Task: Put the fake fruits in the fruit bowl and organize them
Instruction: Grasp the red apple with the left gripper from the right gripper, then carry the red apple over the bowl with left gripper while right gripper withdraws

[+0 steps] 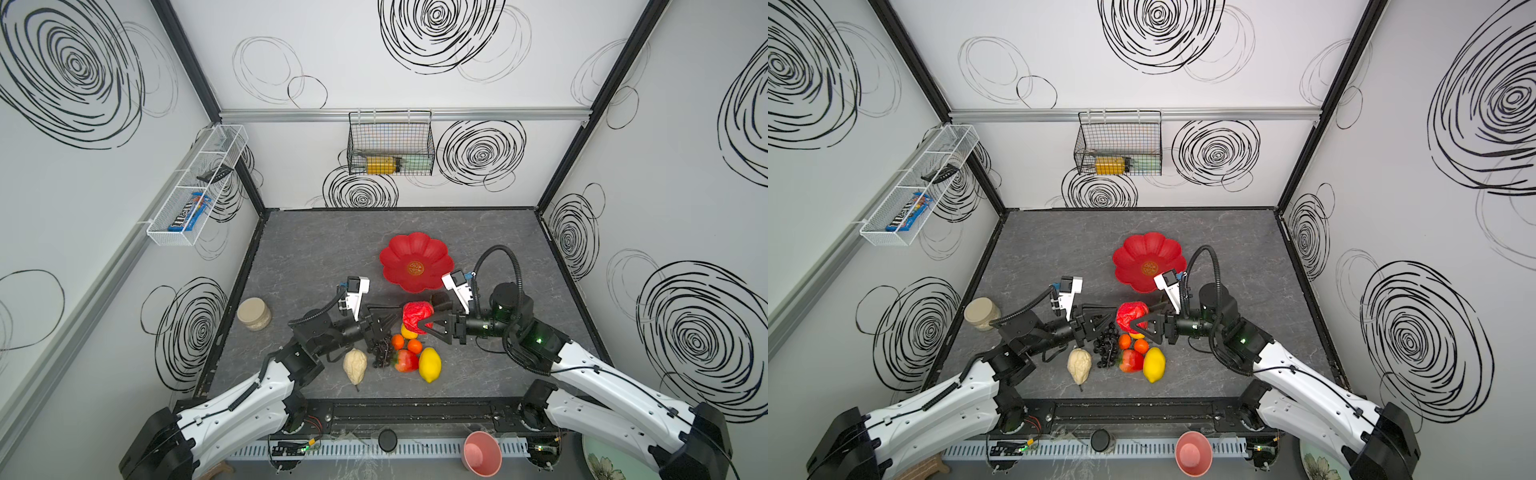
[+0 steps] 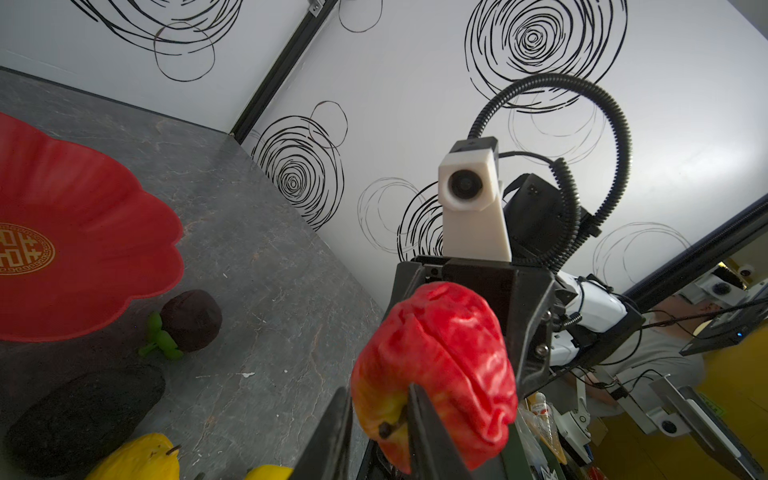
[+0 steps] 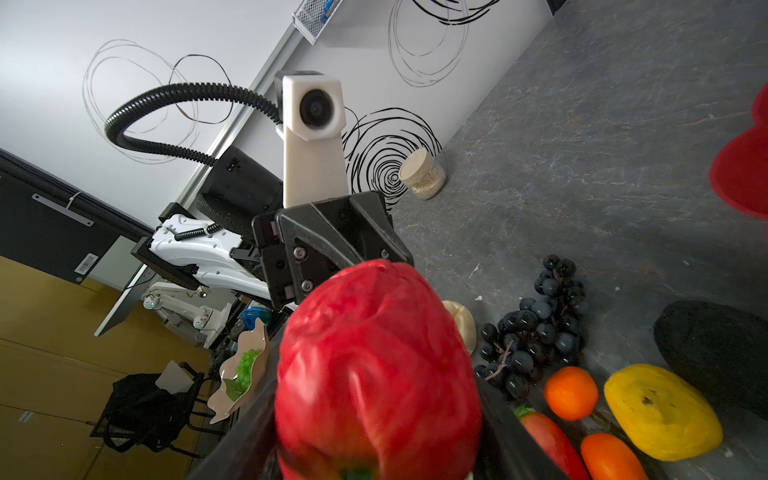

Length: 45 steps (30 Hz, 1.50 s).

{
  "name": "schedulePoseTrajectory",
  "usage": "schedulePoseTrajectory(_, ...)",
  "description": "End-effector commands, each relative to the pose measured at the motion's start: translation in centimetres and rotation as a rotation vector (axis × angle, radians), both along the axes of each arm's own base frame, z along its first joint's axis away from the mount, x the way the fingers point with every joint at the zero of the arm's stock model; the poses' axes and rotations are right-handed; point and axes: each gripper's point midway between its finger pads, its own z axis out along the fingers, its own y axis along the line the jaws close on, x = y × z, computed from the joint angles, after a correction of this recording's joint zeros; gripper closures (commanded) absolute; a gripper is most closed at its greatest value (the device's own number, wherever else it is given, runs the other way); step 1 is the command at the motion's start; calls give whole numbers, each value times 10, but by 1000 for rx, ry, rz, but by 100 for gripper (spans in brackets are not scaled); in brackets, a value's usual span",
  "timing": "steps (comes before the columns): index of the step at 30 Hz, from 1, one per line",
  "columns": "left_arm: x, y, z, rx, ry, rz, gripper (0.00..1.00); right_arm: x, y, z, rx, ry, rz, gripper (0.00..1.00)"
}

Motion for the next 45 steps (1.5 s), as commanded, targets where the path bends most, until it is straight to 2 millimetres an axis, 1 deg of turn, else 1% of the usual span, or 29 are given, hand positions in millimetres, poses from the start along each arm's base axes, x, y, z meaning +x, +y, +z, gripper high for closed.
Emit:
schedulePoseTrajectory(1, -7, -1, 14, -50, -44, -36, 71, -3, 5, 13, 30, -45, 22, 48)
schedulePoseTrajectory(2, -7, -1, 14, -51, -44, -38, 71, -3, 5, 14, 32, -47, 20, 48)
schedulePoseTrajectory(5, -8, -2, 13, -50, -37, -43, 63, -2, 4, 15, 33, -53, 12, 48)
schedulePoseTrajectory(7, -8, -2, 12, -50, -35, -45, 64, -2, 4, 16, 35, -57, 10, 48)
schedulePoseTrajectory(19, -11, -3, 16, -82, -28, -70, 76, -4, 4, 17, 60, -55, 15, 50)
schedulePoseTrajectory(29, -11, -2, 18, -87, -30, -62, 92, -2, 5, 11, 47, -50, 2, 51)
schedulePoseTrajectory(32, -10, -1, 18, -84, -31, -54, 96, 1, 3, 10, 41, -51, -16, 51)
schedulePoseTrajectory(34, -8, -1, 16, -75, -28, -44, 100, 2, 2, 9, 39, -51, -32, 49)
schedulePoseTrajectory(38, 0, -1, 12, -40, -18, -8, 100, 7, -1, 6, 26, -45, -66, 43)
schedulePoseTrajectory(41, 9, 0, 8, -2, -10, 36, 100, 13, -5, 4, 12, -44, -107, 31)
schedulePoseTrajectory(43, 17, 0, 5, 32, -7, 70, 100, 24, -15, 0, -12, -32, -198, 22)
schedulePoseTrajectory(45, 27, 2, -4, 95, 14, 120, 100, 34, -26, -5, -21, -12, -281, 15)
